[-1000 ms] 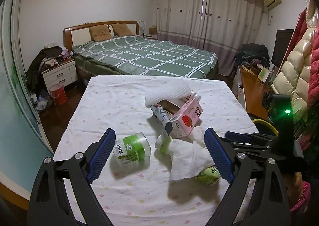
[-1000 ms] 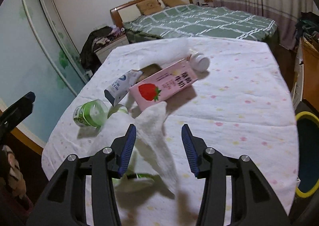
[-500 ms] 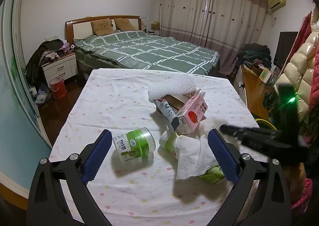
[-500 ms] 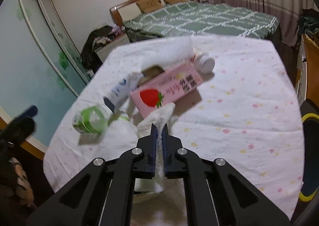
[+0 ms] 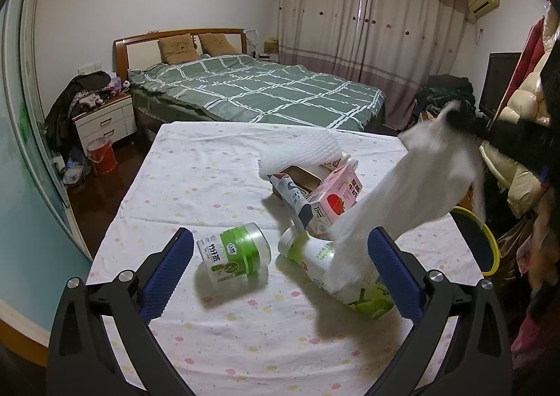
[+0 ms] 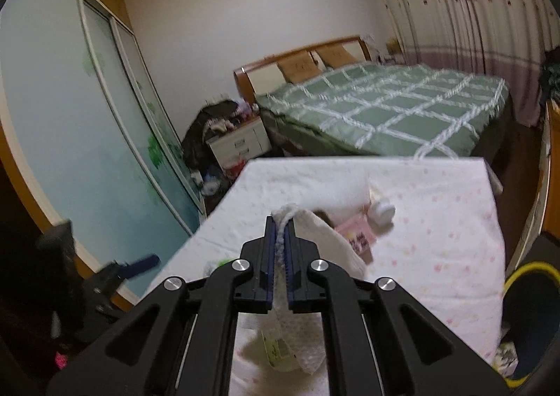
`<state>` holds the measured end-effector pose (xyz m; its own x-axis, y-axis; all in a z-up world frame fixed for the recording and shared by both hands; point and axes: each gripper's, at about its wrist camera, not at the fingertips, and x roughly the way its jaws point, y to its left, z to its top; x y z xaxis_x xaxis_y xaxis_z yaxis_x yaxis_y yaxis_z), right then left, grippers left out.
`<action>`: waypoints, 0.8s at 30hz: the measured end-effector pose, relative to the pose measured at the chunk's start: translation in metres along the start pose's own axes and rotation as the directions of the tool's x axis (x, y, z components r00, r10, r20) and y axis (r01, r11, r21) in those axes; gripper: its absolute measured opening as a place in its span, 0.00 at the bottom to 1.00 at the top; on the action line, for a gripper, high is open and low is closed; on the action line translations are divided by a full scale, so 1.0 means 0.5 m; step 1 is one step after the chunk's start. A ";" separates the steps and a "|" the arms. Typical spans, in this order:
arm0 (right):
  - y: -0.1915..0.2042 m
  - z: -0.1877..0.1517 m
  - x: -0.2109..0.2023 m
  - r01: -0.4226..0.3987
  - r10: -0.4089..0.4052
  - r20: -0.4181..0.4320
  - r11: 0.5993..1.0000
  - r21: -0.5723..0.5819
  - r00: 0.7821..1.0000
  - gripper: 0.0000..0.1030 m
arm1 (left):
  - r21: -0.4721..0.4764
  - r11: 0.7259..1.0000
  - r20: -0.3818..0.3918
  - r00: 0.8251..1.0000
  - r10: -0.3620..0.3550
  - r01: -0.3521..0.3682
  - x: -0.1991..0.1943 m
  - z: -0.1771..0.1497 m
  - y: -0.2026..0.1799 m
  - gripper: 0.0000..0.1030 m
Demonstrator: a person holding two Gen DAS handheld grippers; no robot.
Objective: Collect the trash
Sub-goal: 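Carry the tissue into the yellow-rimmed bin and open the right gripper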
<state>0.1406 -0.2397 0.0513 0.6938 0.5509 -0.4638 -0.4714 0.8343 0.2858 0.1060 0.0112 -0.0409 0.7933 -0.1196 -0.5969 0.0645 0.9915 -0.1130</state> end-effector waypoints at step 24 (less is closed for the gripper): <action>-0.347 -0.035 -0.215 0.537 -0.549 0.014 0.823 0.185 0.836 0.05 | 0.061 0.997 -0.049 0.998 -0.046 0.049 0.033 -0.004 -0.067 0.95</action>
<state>0.1381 -0.4439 0.0369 0.8462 0.0031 -0.5328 0.0853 0.9863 0.1411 0.1159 -0.0239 -0.0485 0.7587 -0.1672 -0.6297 0.1397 0.9858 -0.0934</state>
